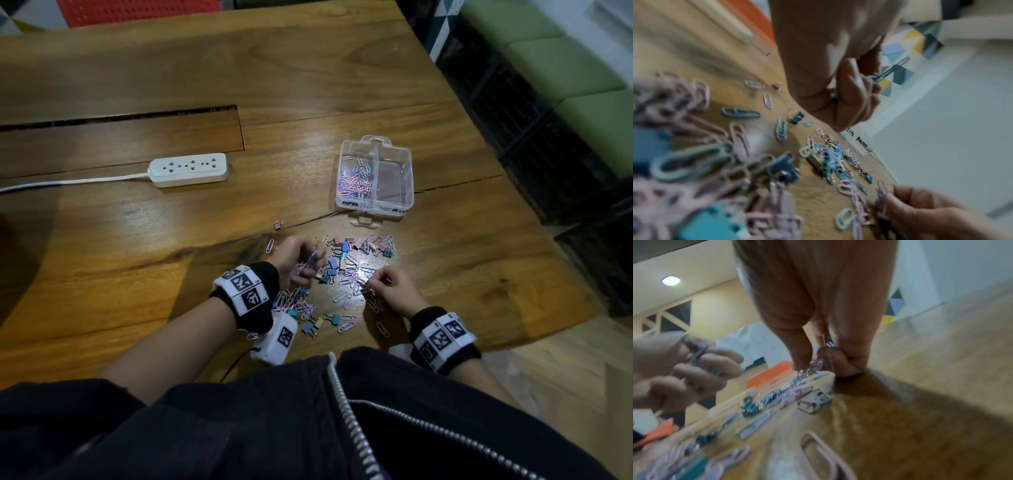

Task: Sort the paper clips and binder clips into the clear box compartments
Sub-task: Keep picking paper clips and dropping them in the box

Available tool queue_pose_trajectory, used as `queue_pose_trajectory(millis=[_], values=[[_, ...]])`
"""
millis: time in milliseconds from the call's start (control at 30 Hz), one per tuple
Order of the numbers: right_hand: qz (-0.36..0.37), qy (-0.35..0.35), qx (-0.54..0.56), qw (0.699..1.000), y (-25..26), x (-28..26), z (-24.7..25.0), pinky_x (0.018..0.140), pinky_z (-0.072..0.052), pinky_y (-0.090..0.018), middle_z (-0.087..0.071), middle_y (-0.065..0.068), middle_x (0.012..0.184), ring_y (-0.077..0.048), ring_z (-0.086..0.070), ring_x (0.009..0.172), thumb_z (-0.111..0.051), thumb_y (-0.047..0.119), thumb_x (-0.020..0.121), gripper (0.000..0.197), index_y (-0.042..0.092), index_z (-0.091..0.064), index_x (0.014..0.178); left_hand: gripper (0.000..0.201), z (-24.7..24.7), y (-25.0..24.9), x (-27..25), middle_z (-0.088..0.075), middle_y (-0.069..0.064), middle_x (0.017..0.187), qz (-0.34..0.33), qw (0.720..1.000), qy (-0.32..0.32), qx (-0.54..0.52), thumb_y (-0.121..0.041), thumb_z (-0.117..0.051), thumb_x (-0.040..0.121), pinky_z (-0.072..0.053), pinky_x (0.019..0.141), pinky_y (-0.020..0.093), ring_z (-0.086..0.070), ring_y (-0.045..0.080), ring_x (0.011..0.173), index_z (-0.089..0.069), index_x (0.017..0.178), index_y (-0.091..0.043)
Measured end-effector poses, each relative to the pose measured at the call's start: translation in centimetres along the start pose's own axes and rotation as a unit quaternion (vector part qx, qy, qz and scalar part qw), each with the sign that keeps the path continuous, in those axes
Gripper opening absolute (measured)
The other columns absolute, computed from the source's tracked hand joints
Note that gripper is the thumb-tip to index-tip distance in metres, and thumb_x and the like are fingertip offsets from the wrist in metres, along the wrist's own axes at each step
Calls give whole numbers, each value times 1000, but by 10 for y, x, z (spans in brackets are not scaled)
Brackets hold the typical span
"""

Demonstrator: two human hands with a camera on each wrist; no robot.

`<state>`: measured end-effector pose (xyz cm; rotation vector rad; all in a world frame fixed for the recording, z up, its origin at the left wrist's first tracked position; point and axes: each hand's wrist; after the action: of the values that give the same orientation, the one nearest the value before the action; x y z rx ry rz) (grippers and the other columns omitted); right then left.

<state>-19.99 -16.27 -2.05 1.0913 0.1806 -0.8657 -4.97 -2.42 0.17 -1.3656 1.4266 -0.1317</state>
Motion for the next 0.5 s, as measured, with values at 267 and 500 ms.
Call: queue_pose_trajectory(millis=[267,500], values=[[-28,39,340,939,-2,-8,19,53,-42,-21,-52,-5,70,-11,-52,56,-45,-7,86,21,10,-50,75,28,-43,6,21,-48,-4,63,1,925,-54,377,-29,-38,97,-36,40,15,-50,11,51,-51,78,-15],[-24,84,421,903,-7,-6,26,46,-40,-17,-48,1,66,-7,-48,51,-30,-2,92,30,11,-56,95,50,-59,20,31,-59,10,113,-99,587,-90,798,-47,-55,85,-48,80,37,-58,28,104,-46,117,-9]])
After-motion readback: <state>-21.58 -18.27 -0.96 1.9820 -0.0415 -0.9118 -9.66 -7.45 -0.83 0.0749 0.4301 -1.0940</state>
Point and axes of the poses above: each hand's wrist, its own x-axis towards the middle knuckle, its own z-axis out of the back of the hand, y = z × x
